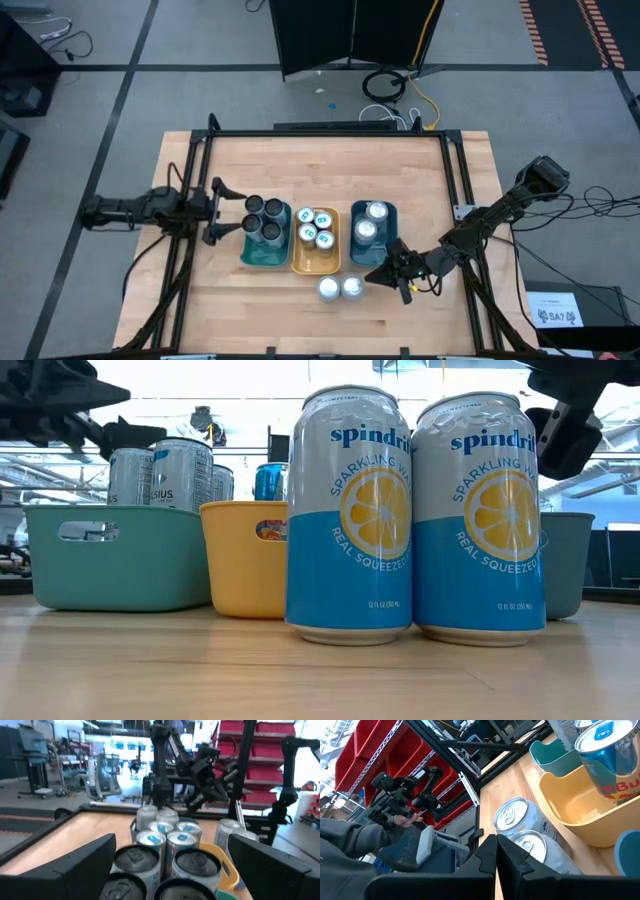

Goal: Sort soda cans
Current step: Put the right silver can into the dark green bin

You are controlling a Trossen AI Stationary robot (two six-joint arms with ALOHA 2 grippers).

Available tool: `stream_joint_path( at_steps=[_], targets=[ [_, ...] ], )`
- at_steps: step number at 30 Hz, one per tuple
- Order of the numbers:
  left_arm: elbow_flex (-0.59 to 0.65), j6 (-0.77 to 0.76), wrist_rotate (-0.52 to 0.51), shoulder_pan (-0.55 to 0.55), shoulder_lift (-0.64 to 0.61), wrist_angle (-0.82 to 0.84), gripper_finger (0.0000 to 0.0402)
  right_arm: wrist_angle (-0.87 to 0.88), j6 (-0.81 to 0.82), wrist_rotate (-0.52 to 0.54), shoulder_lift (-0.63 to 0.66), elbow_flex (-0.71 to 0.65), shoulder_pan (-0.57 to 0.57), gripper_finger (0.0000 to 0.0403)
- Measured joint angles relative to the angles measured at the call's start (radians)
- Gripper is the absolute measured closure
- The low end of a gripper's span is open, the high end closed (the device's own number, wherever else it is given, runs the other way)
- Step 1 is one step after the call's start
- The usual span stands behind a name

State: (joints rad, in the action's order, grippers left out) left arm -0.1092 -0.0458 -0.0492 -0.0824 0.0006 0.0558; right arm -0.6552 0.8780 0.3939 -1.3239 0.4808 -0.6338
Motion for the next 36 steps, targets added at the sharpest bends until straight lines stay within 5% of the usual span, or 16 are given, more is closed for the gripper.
stream_joint_path(
  at_steps=[12,18,21,29,36],
  targets=[
    [0.001,0.000,0.059,0.074,0.000,0.005,0.0011,0.001,0.013,-0.003,0.000,0.000,-0.001,0.0403],
    [0.001,0.001,0.056,0.074,0.000,0.006,0.0011,0.035,-0.107,0.000,-0.001,0.023,-0.001,0.0403],
    [0.001,0.001,0.056,0.074,0.000,0.006,0.0011,0.190,-0.196,-0.001,0.000,0.124,-0.001,0.0403],
    [0.001,0.000,0.055,0.074,0.000,0.006,0.0011,1.049,-0.242,0.000,-0.001,0.547,0.070,0.0403],
    [0.001,0.001,0.055,0.074,0.000,0.006,0.0011,1.130,-0.272,0.001,0.000,0.701,0.142,0.0395]
  ],
)
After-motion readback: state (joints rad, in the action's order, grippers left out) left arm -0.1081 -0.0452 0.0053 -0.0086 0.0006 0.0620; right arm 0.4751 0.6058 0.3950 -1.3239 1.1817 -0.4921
